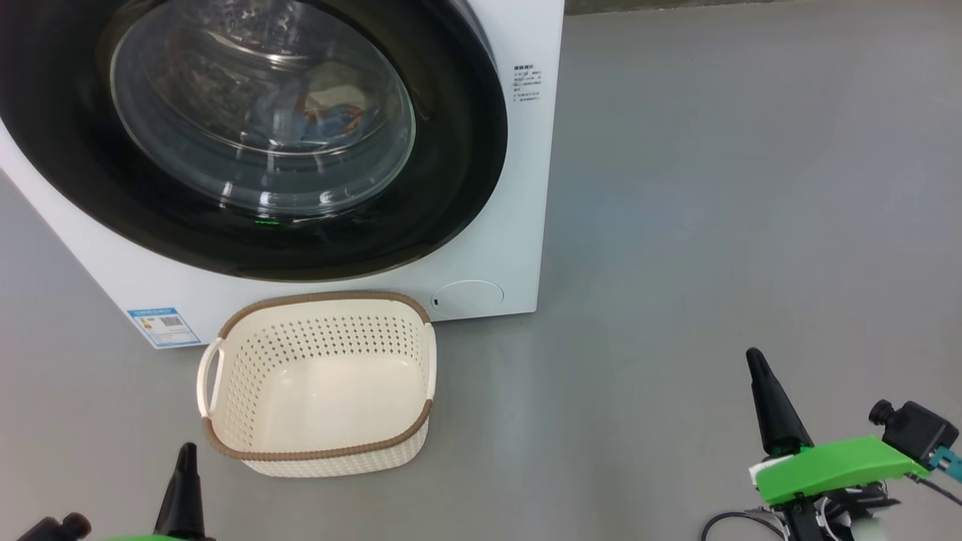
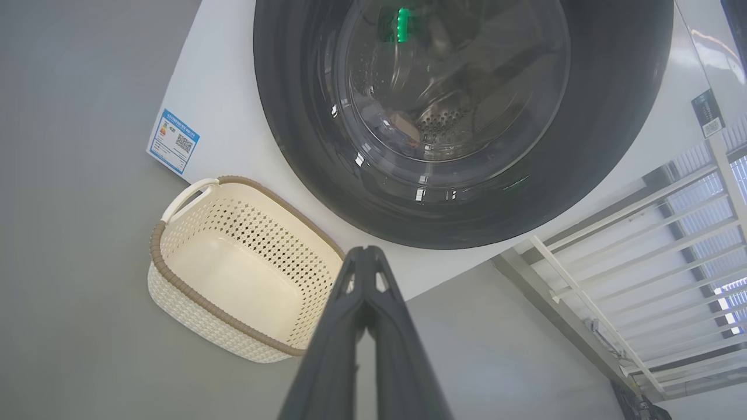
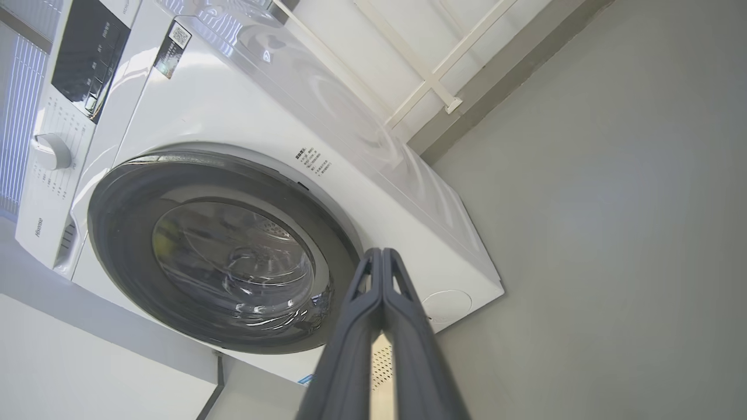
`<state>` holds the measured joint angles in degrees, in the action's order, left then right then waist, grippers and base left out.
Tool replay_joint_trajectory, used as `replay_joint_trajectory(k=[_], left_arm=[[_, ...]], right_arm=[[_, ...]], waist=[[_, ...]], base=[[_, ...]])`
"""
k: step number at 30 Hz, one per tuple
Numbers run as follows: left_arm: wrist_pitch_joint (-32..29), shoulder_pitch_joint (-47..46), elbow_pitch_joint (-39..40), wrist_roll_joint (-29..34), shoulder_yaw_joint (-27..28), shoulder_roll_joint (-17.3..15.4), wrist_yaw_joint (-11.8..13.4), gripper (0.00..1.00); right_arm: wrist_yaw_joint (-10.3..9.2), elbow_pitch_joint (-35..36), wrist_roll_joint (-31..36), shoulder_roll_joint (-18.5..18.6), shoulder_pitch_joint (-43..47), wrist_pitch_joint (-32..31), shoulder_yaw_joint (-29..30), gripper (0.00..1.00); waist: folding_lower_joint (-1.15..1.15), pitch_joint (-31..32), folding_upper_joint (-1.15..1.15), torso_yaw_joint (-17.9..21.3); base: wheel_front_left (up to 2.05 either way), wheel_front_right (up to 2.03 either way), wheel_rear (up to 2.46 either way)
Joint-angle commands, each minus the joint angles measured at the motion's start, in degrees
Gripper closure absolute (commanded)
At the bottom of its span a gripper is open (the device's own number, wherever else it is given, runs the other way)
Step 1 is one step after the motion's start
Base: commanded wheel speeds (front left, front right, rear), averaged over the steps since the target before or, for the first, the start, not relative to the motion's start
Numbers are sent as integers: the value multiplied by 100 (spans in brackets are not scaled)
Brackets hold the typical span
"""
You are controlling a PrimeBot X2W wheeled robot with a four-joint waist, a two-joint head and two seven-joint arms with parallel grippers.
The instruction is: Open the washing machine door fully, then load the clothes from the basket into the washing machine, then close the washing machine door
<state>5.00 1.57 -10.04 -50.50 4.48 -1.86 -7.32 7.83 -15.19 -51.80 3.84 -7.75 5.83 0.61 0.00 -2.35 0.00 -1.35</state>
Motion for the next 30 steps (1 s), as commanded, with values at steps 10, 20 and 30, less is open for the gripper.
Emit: replay_joint_trajectory(k=[10,20,30], left_arm=[[-187,-354,14,-799,96,-123,-10,100],[-354,-434,-65,-1448,99,-132,-11,100],[-506,-506,-136,-2033,103,-140,-12,100]], right_arm=[[-20,134,-811,53,28,-189,15,100],[-22,132,-1452,54,54,-354,84,100],[-25,130,-2029,53,77,-504,149,100]], waist=[[0,38,0,24],[0,73,0,44],[0,104,0,63]], base=[[0,0,0],[0,0,0],[0,0,0]])
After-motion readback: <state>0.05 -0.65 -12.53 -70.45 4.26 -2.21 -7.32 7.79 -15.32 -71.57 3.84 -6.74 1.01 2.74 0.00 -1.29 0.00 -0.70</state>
